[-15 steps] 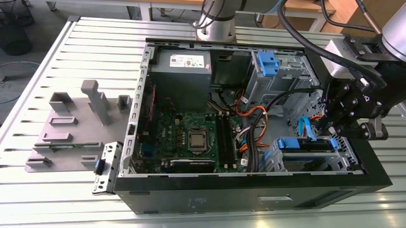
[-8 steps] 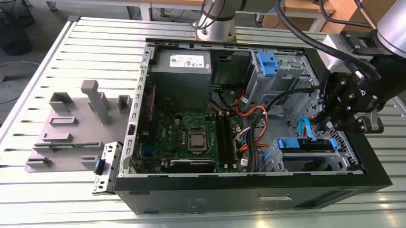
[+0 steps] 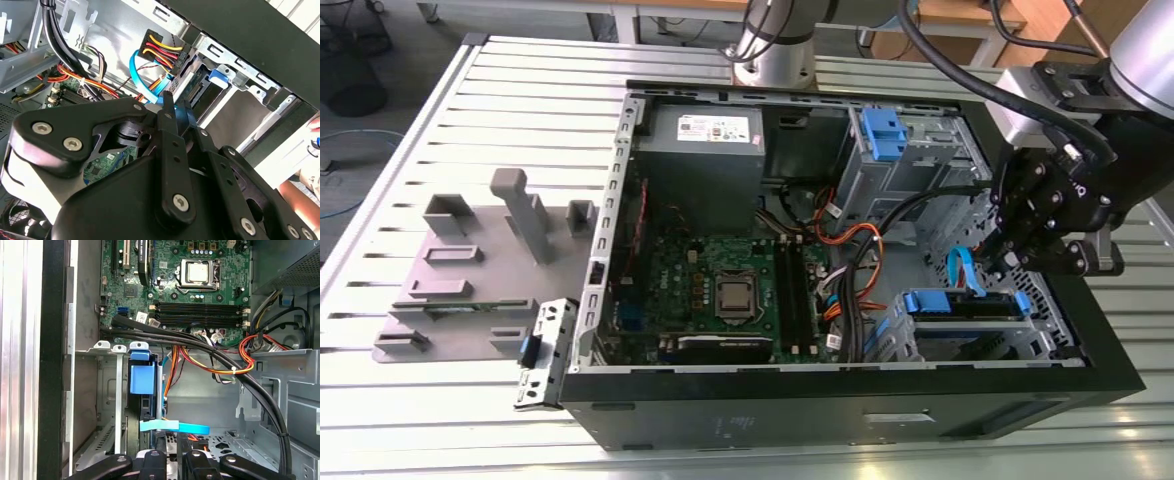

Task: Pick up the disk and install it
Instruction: 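Insert the second disk wire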

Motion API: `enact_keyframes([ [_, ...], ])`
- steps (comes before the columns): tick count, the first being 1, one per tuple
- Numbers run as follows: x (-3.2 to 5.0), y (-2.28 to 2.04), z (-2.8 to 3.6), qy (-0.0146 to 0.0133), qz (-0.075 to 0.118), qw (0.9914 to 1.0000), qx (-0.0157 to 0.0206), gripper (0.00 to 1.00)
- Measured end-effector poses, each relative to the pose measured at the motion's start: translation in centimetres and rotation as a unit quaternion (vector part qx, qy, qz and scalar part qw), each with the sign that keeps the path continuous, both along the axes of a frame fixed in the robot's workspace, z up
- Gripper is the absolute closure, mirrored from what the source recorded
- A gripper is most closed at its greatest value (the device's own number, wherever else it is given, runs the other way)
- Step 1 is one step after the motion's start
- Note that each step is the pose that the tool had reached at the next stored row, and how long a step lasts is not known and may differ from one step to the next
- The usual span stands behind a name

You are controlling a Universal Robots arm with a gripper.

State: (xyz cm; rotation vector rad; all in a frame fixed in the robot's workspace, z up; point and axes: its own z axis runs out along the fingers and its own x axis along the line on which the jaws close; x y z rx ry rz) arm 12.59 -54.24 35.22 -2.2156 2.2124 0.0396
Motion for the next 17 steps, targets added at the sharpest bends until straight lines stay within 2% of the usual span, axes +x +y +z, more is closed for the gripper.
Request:
enact_keyframes([
  [9,0.00,0.03,0.00,0.0000,0.000,1.00000,0.0000,0.75],
  [10,0.00,0.03,0.00,0.0000,0.000,1.00000,0.0000,0.69],
  [11,0.01,0.03,0.00,0.0000,0.000,1.00000,0.0000,0.69],
  [17,0.50,0.07,-0.04,0.0000,0.000,1.00000,0.0000,0.69],
])
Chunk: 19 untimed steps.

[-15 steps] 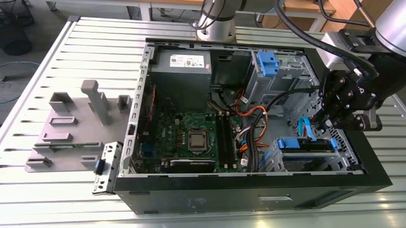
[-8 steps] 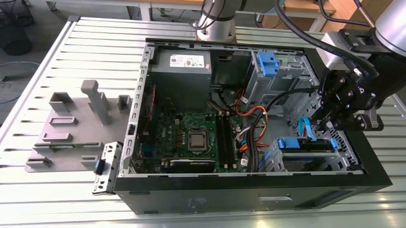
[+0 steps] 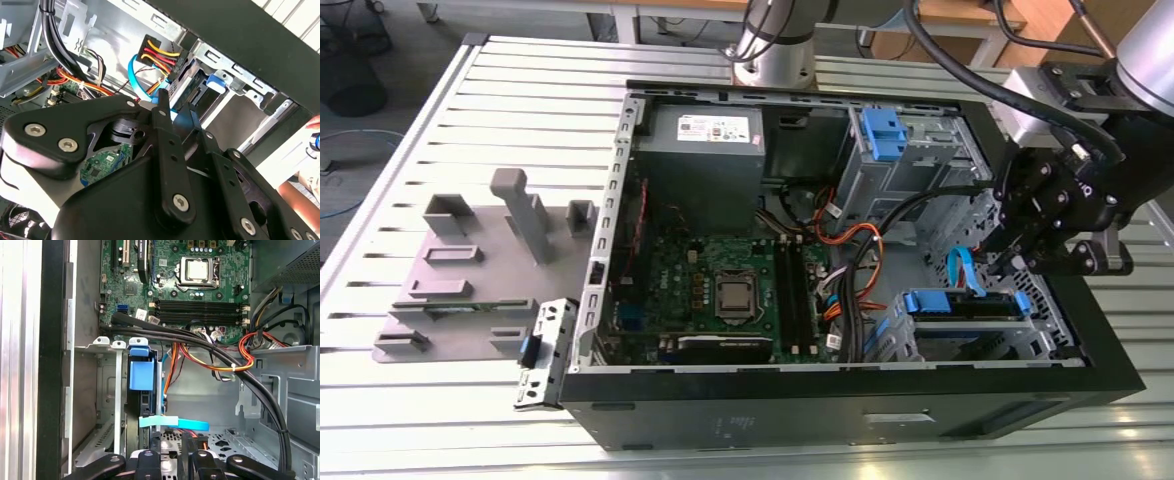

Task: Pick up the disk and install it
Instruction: 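Insert the second disk wire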

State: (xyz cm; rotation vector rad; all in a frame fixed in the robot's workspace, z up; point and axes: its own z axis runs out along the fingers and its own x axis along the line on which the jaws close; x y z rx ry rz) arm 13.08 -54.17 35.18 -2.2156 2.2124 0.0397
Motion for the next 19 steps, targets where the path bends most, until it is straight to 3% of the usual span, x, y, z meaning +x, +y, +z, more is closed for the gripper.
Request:
enact_keyframes([
  [10,0.65,0.57,-0.12,0.0000,0.000,1.00000,0.0000,0.69],
  [19,1.45,0.66,-0.28,0.0000,0.000,1.00000,0.0000,0.69],
])
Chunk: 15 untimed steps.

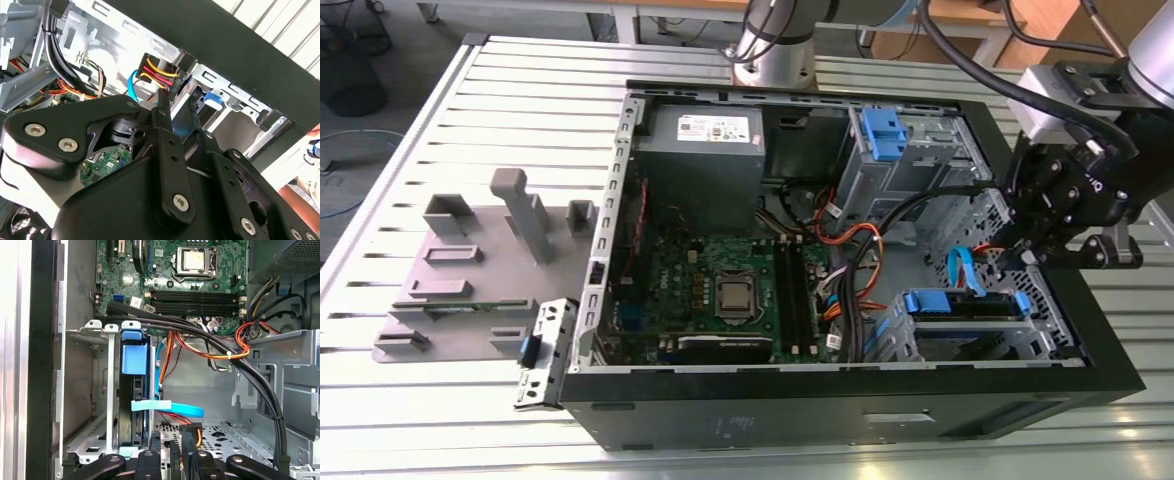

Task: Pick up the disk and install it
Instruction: 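Insert the second disk wire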

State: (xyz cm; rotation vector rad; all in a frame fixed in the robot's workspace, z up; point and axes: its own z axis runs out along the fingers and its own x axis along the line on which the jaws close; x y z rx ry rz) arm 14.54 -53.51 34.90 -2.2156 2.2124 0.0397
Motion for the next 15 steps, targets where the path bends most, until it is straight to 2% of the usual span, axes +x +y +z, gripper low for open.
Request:
enact_keyframes([
  [10,1.21,0.03,-0.34,0.0000,0.000,1.00000,-0.0002,0.69],
  [15,1.33,0.03,-0.46,0.0000,0.000,1.00000,-0.0009,0.69],
])
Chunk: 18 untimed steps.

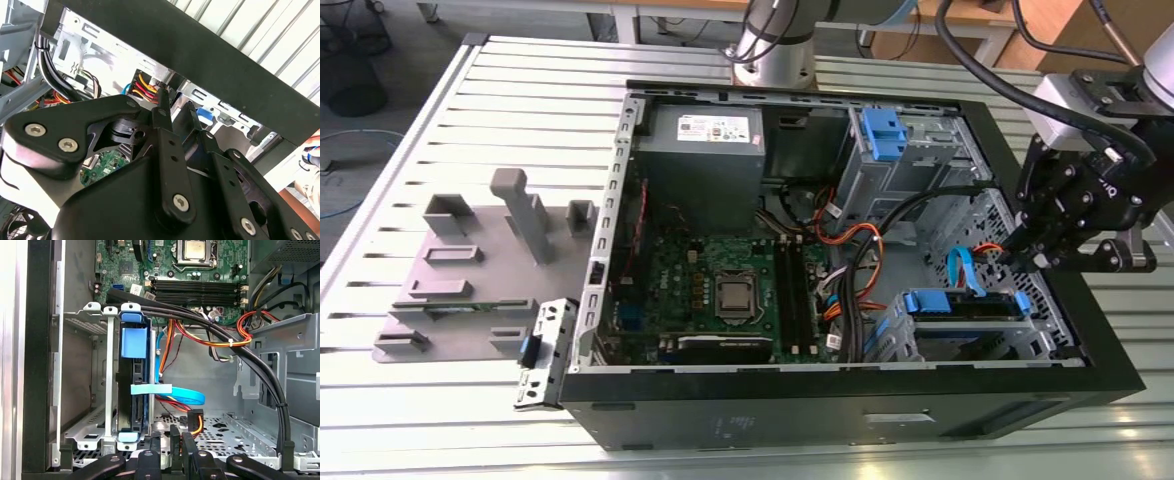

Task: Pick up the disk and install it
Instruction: 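Insert the second disk wire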

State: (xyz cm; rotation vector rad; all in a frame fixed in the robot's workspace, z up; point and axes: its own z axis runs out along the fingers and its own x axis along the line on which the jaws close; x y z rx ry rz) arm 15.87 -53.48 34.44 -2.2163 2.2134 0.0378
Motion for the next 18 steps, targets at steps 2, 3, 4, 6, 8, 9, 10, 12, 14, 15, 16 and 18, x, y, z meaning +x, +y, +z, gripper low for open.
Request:
enact_keyframes([
  [2,0.00,0.00,-0.01,0.0000,0.000,1.00000,0.0000,0.69],
  [3,0.00,0.00,-0.02,0.0000,0.000,1.00000,0.0001,0.69],
  [4,0.01,0.00,-0.02,0.0000,0.000,1.00000,0.0001,0.69],
  [6,0.01,0.00,-0.02,0.0000,0.000,1.00000,0.0001,0.69],
  [8,0.01,0.00,-0.02,0.0000,0.000,1.00000,0.0001,0.69],
  [9,0.00,0.00,-0.03,0.0000,0.000,1.00000,0.0001,0.69],
  [10,0.01,0.00,-0.03,0.0000,0.000,1.00000,0.0001,0.69],
  [12,0.01,0.00,-0.03,0.0000,0.000,1.00000,0.0001,0.71],
  [14,0.00,0.00,-0.04,0.0000,0.000,1.00000,0.0001,0.77],
  [15,0.01,0.00,-0.03,0.0000,0.000,1.00000,0.0001,0.83],
  [16,0.01,0.00,-0.04,0.0000,0.000,1.00000,0.0001,0.84],
  [18,0.00,0.00,-0.04,0.0000,0.000,1.00000,0.0001,0.84],
])
